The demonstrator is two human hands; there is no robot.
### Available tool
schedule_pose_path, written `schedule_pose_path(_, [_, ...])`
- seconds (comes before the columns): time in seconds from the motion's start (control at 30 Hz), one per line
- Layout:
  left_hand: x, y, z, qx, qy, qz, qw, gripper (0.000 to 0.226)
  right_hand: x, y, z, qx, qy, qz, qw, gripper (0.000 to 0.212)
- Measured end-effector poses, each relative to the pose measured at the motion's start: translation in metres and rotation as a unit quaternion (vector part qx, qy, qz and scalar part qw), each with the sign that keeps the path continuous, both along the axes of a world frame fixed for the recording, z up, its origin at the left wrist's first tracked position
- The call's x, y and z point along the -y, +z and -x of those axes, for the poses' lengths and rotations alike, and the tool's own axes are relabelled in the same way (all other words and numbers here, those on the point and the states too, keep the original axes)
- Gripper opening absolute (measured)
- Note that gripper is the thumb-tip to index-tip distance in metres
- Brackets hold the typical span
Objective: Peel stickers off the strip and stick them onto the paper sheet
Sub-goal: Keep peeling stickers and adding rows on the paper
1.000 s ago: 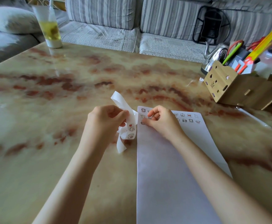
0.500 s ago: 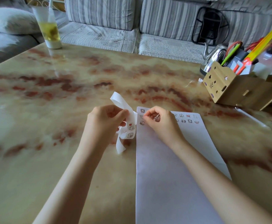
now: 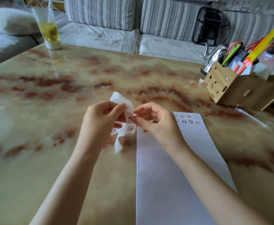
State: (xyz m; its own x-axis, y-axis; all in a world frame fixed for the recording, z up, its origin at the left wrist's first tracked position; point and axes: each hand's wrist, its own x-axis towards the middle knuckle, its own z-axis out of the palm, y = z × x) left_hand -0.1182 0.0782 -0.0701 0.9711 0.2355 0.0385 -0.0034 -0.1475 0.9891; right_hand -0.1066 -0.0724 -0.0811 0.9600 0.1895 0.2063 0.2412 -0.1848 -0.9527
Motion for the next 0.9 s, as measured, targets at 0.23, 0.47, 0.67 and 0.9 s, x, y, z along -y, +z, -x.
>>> schedule_pose_path(0.23, [0.0001, 0.0021, 0.0006, -0.019, -0.009, 0.023, 1.000, 0.026, -0.0018, 0.0011, -0.0010, 0.013, -0.017, 0.007, 1.000, 0.008])
schedule_pose_path(0.47, [-0.0003, -0.0038, 0.0004, -0.042, -0.038, -0.008, 0.998, 0.013, -0.0017, -0.0030, -0.0018, 0.041, -0.025, 0.031, 0.998, 0.006])
schedule_pose_path(0.67, [-0.0002, -0.0029, 0.0011, -0.034, -0.043, 0.003, 0.998, 0.014, 0.0001, -0.0011, -0.0003, 0.062, -0.030, 0.063, 0.996, 0.007])
schedule_pose_path(0.9, [0.0009, -0.0045, 0.0003, -0.035, -0.038, -0.012, 0.999, 0.014, 0.0027, -0.0007, -0.0009, 0.042, -0.019, 0.101, 0.994, 0.004])
